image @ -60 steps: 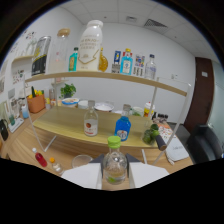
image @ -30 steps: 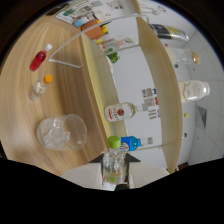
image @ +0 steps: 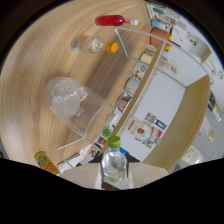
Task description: Make me a cup of Vodka Sunrise.
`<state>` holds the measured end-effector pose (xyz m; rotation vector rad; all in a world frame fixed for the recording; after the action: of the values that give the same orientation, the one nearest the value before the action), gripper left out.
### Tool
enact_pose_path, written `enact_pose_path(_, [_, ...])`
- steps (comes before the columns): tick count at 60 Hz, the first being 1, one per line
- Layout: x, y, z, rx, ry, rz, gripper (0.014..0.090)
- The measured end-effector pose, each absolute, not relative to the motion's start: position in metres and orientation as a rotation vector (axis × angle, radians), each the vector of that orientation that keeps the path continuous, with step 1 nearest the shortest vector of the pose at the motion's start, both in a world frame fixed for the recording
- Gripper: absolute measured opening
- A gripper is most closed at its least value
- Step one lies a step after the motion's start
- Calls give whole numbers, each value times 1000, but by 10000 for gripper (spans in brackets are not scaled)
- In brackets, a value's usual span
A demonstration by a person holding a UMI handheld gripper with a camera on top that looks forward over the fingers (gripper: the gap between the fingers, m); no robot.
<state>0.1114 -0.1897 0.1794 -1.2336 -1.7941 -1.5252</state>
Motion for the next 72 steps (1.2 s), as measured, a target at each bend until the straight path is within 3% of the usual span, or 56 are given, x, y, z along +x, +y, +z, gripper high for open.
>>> enact_pose_path(9, [107,-193,182,-1276,-1751,-1476,354])
enact_pose_path(16, [102,-196,192,-1399,-1587,-1333,352])
enact_pose_path(27, [75,-204,237,-1565,-1101,-830,354])
enact_pose_path(34, [79,-213,266,-1600,-766,-518,353])
enact_pose_path(40, [92,-216,267,-1634,-537,-288,354])
enact_pose_path(54, [132,-212,190,-1801,-245,-6,353])
enact_pose_path(72, [156,-195,82,-1984,-83,113,351])
